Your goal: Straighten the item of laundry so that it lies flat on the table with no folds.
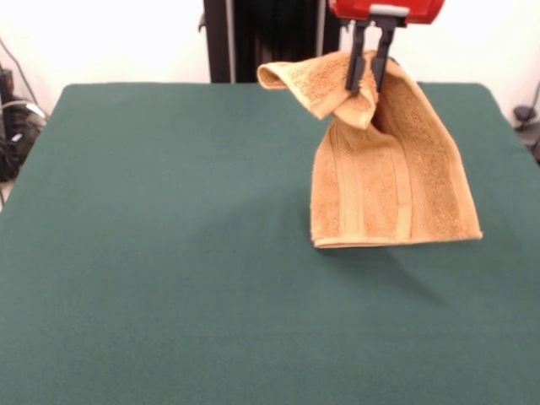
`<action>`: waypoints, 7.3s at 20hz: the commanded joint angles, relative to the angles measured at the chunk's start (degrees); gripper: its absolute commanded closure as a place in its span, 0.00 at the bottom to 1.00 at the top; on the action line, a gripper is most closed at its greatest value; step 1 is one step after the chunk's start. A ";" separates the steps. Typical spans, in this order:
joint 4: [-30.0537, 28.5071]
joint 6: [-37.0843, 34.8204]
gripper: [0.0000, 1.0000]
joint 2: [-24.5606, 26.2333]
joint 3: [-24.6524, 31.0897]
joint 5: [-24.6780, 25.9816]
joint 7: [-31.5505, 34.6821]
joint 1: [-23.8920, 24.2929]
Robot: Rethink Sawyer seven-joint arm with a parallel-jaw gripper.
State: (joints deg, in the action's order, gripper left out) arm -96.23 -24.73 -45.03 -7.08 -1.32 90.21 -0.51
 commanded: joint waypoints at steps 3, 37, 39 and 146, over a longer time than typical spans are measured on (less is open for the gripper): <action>-5.01 2.25 1.00 1.38 5.62 -2.57 10.60 1.58; -11.78 6.29 1.00 3.20 -1.96 -5.40 20.66 -9.47; -13.39 8.44 1.00 3.01 -1.51 -6.46 21.29 -9.80; 1.71 13.80 0.00 28.59 1.14 -6.44 19.03 -6.51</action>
State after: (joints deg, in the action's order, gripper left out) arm -87.81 -14.93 -24.02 -10.34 -8.24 97.05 -5.26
